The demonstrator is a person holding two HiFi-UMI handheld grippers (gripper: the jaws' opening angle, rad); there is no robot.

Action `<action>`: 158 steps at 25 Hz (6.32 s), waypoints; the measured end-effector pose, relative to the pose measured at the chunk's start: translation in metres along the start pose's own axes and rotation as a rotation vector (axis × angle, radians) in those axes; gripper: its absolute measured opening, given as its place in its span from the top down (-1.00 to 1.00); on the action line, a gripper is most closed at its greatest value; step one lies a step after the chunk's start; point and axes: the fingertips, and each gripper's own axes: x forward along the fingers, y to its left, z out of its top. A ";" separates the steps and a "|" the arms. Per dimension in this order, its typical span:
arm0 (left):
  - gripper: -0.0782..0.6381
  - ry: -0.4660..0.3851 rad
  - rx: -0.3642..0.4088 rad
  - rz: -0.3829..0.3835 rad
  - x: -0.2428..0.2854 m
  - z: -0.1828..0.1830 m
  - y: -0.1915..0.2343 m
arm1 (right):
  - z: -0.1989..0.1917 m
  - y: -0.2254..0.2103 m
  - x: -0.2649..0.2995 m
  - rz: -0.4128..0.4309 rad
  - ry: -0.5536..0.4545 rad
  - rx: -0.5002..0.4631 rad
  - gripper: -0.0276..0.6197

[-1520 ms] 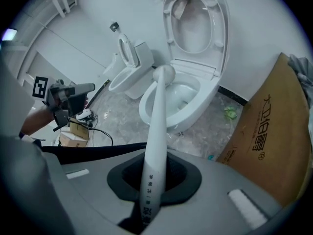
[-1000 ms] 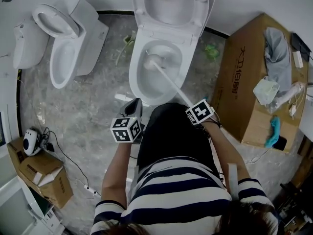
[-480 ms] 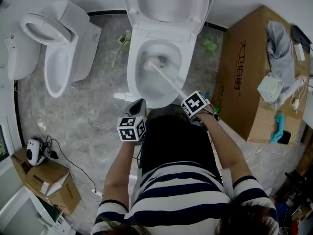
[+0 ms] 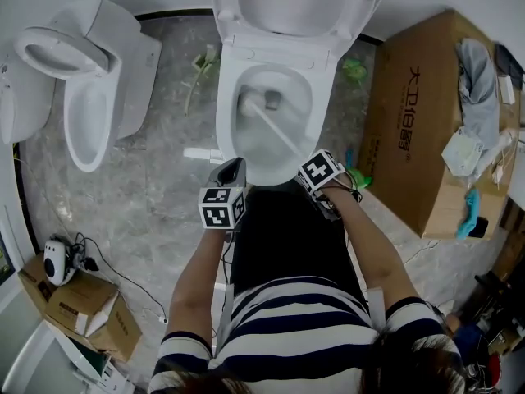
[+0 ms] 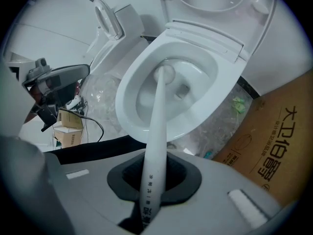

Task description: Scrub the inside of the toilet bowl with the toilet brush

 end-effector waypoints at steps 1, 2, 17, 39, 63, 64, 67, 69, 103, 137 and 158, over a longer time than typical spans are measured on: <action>0.78 0.003 0.001 -0.002 0.002 0.002 0.003 | 0.003 0.000 0.001 0.001 0.003 0.007 0.81; 0.78 0.006 0.002 -0.004 0.004 0.004 0.006 | 0.006 0.000 0.002 0.002 0.007 0.013 0.81; 0.78 0.040 -0.029 -0.014 0.033 0.014 0.021 | 0.033 -0.023 0.011 -0.013 0.048 -0.030 0.81; 0.78 0.045 0.018 -0.044 0.048 0.031 0.007 | 0.020 -0.078 -0.012 -0.142 0.129 -0.017 0.81; 0.78 0.055 0.029 -0.042 0.041 0.023 0.013 | -0.026 -0.073 -0.026 -0.164 0.366 -0.086 0.82; 0.78 0.053 0.029 -0.042 0.041 0.024 0.013 | -0.028 -0.070 -0.025 -0.155 0.371 -0.088 0.82; 0.78 0.054 0.032 -0.042 0.040 0.025 0.014 | -0.034 -0.061 -0.023 -0.118 0.378 -0.083 0.82; 0.78 0.057 0.033 -0.044 0.039 0.024 0.014 | -0.036 -0.052 -0.021 -0.086 0.371 -0.075 0.82; 0.78 0.053 0.018 -0.010 0.037 0.015 0.027 | 0.016 -0.027 0.001 -0.014 0.149 -0.007 0.82; 0.78 0.021 0.027 -0.027 0.025 0.004 0.015 | 0.040 -0.067 -0.024 -0.202 0.068 -0.065 0.82; 0.78 -0.018 0.081 -0.066 0.006 0.004 0.008 | -0.012 -0.081 -0.033 -0.301 0.157 0.021 0.82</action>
